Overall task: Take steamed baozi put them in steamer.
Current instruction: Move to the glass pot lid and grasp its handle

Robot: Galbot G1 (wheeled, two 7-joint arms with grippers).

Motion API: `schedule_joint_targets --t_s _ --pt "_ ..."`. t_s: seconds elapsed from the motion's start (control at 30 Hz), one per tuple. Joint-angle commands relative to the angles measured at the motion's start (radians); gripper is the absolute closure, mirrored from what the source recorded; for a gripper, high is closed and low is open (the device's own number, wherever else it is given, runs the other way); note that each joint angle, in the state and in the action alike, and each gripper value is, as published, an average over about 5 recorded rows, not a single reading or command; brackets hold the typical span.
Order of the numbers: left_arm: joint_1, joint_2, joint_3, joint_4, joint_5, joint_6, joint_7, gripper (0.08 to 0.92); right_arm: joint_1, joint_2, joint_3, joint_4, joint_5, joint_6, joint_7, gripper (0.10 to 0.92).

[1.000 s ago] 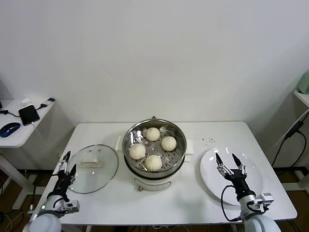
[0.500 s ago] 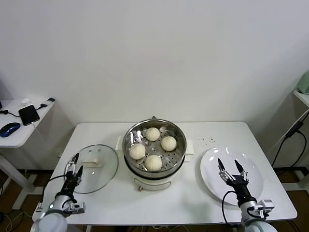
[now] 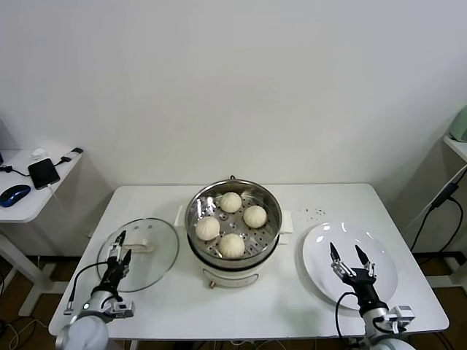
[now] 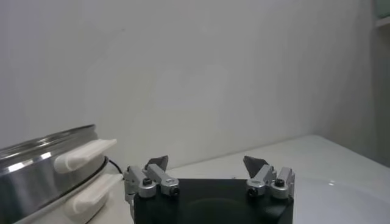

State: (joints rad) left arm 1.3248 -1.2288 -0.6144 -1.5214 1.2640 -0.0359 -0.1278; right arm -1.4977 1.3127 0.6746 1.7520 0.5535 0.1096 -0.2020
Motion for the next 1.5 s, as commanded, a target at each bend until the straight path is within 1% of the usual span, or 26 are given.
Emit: schedule_joint_targets --t_s 0.03,1.5 --pt "-0.031 0.003 0.012 0.046 -0.006 -0.002 -0.01 0.177 -0.004 0.002 0.0 -0.003 -0.003 0.002 0.001 0.203" --pt "-0.201 -0.026 0.04 0.19 -0.024 0.017 -0.014 0.177 0.007 0.006 -0.006 -0.048 -0.01 0.015 -0.002 0.203"
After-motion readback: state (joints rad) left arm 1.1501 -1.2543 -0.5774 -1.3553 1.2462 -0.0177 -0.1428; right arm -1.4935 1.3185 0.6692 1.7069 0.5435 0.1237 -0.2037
